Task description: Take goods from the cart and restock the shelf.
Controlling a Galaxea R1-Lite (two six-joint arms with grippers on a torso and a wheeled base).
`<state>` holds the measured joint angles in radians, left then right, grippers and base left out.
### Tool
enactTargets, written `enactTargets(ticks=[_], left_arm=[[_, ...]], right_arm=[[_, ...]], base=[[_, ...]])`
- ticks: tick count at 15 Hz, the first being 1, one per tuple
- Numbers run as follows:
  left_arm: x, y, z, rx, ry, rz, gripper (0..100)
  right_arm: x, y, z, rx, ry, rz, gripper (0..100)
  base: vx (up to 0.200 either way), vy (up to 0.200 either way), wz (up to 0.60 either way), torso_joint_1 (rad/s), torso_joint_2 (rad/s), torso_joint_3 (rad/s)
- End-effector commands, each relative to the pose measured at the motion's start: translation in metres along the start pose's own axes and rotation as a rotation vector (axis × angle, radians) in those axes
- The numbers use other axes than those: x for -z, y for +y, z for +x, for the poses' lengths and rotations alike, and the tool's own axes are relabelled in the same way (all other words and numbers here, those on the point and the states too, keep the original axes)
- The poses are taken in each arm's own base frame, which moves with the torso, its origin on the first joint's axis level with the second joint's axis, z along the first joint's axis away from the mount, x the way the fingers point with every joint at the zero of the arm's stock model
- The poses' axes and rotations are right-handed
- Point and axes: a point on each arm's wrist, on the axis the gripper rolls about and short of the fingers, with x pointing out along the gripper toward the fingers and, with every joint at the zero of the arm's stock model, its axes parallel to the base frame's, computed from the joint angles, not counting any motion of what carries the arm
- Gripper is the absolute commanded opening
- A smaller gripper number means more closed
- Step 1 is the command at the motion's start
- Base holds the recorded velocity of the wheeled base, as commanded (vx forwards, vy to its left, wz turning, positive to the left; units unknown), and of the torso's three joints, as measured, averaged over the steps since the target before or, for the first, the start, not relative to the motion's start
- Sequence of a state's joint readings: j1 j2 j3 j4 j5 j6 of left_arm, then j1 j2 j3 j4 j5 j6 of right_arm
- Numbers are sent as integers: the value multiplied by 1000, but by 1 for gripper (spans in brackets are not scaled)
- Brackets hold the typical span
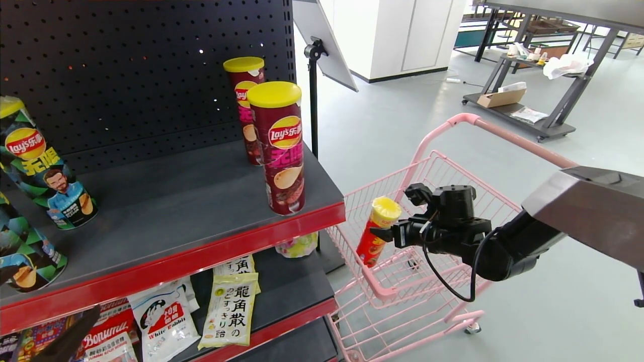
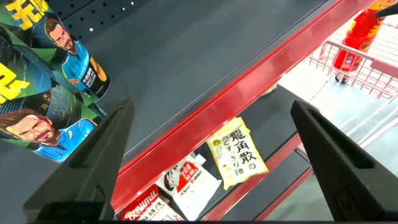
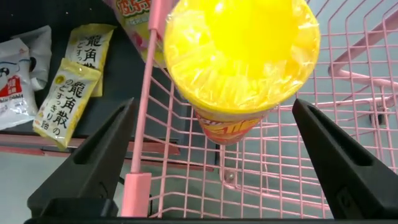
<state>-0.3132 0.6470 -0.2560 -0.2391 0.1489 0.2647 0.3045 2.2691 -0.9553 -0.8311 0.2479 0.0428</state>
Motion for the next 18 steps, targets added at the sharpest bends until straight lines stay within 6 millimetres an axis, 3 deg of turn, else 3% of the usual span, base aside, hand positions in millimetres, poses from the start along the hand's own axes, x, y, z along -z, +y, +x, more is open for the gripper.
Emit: enactTargets(ticks=[1, 12, 13, 18], left_arm=[[-2, 0, 3, 2, 9, 0, 100], [-2, 0, 5, -14, 24, 4, 100], [-2, 0, 6, -13, 27, 4, 100], [-7, 1, 6, -18, 14, 2, 100]], right_arm=[[12, -3, 14, -2, 13, 2, 100], [10, -19, 54, 11, -46, -2, 100], [11, -18, 57, 10, -45, 0, 0], [9, -19, 57, 23, -55, 5, 0]], base=[[0, 0, 0, 0, 0, 0], [0, 0, 0, 0, 0, 0], [0, 0, 0, 0, 0, 0], [0, 0, 0, 0, 0, 0]])
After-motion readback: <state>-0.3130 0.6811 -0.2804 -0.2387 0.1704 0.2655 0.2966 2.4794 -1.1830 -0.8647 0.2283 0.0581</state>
